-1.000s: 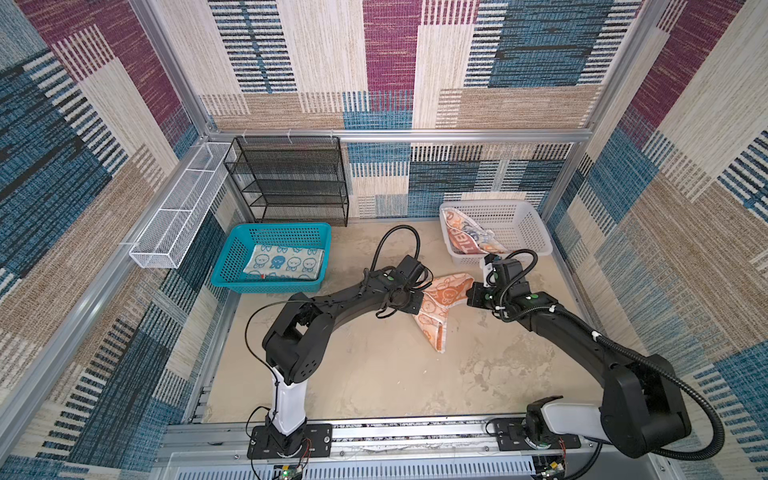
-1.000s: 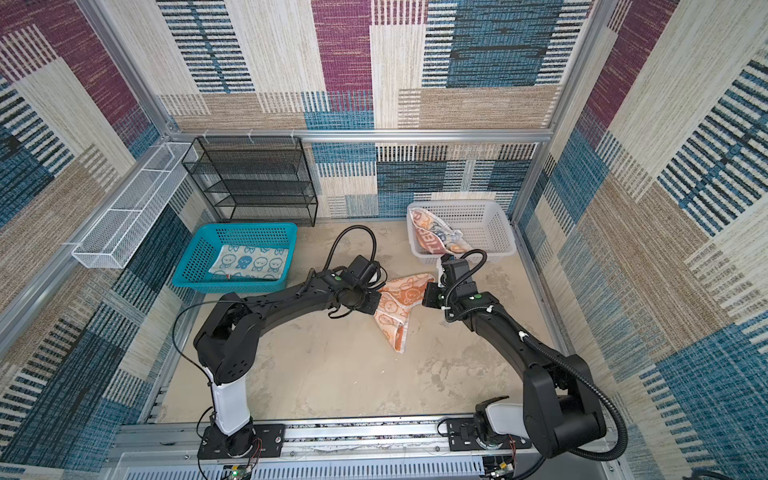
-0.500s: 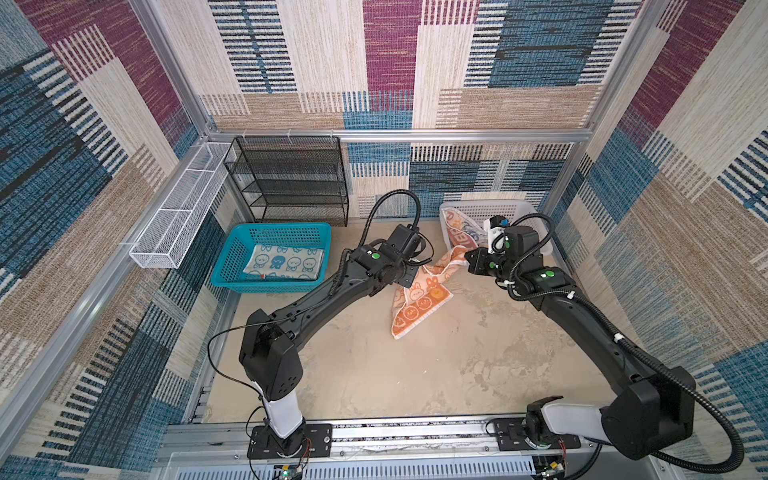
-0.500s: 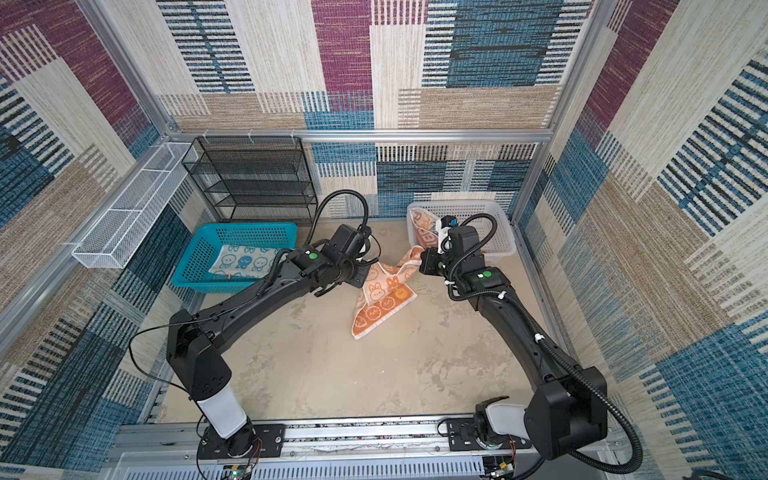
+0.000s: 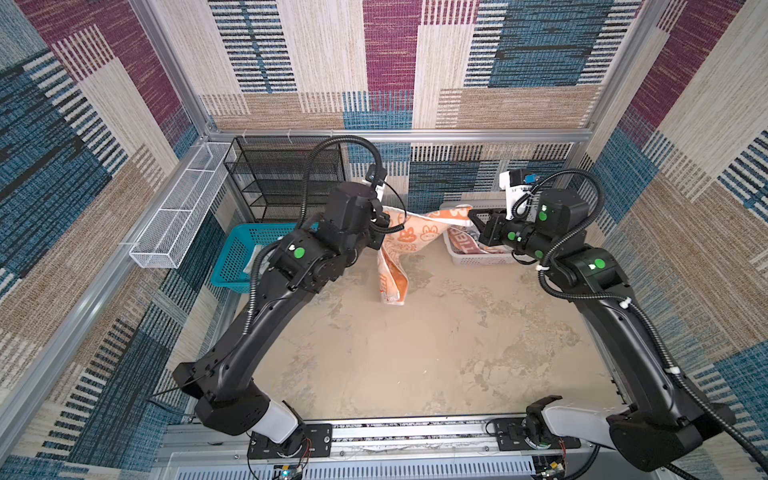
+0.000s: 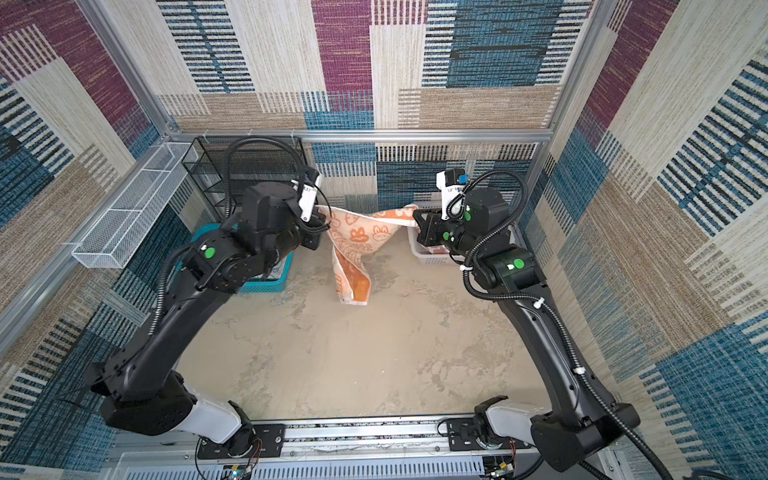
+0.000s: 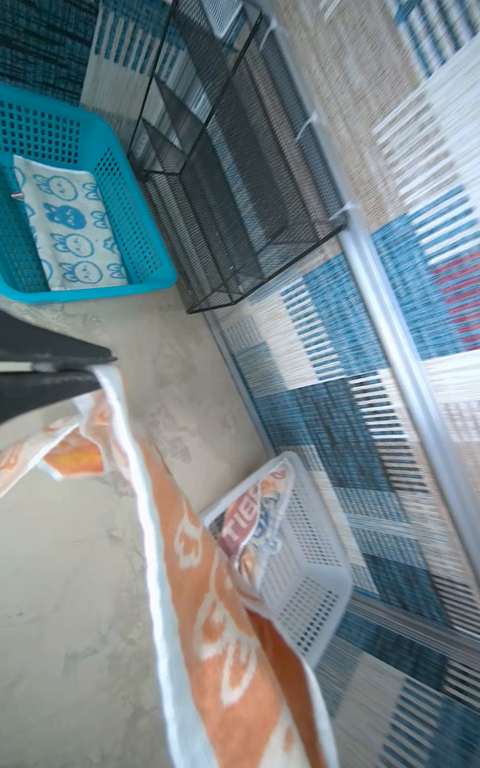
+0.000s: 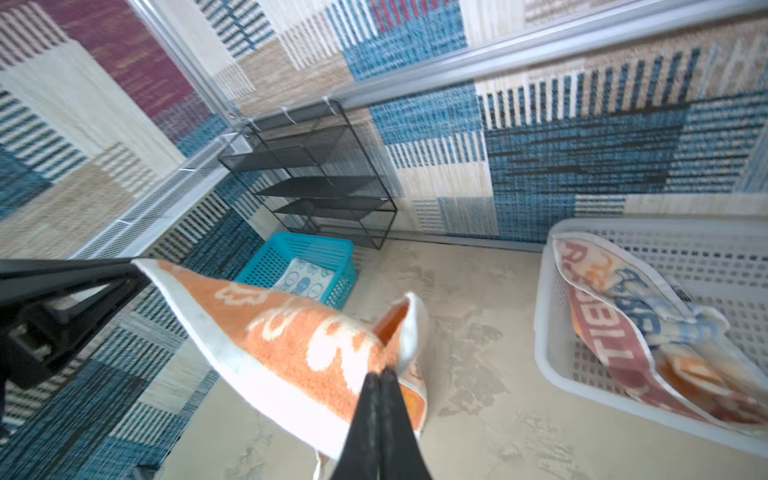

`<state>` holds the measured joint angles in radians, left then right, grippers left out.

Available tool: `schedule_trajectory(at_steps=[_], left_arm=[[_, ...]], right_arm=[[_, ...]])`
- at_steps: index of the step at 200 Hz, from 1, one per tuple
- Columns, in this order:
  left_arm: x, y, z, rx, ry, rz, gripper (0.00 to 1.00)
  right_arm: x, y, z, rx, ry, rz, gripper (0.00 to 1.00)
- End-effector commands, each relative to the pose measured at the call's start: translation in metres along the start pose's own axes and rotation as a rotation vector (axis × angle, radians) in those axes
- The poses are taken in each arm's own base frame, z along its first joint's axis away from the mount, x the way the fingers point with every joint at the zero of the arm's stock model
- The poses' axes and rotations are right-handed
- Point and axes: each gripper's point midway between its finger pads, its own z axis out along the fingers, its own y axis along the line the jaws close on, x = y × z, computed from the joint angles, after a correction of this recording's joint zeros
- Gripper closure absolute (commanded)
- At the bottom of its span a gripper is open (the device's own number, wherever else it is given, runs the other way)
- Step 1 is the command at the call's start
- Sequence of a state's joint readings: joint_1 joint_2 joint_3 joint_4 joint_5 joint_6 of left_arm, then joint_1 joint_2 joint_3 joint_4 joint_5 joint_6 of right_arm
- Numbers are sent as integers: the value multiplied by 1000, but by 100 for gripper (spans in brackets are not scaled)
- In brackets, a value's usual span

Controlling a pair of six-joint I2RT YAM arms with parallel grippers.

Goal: Fold and stack the towels
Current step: 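Lift the orange towel by two corners with both grippers, spreading apart, then hold the towel hanging and swing it toward the robot with both grippers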

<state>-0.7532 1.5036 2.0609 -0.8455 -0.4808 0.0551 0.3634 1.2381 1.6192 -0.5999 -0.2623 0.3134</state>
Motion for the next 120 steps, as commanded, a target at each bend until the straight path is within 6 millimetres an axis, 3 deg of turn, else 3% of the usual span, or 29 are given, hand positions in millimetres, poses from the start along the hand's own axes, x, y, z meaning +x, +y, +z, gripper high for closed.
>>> schedule_trajectory(at_steps=[1, 43, 82, 120], left_arm=[[-7, 3, -27, 61, -27, 26, 100], [-5, -6, -70, 225, -69, -48, 100], [-6, -11, -94, 318, -74, -94, 100], [-19, -1, -115, 327, -120, -117, 100]], right_arm=[[-14, 21, -24, -42, -22, -28, 100], [-28, 46, -62, -114, -67, -60, 100], [-33, 62, -83, -168, -90, -89, 100], [-35, 73, -99, -209, -110, -123, 100]])
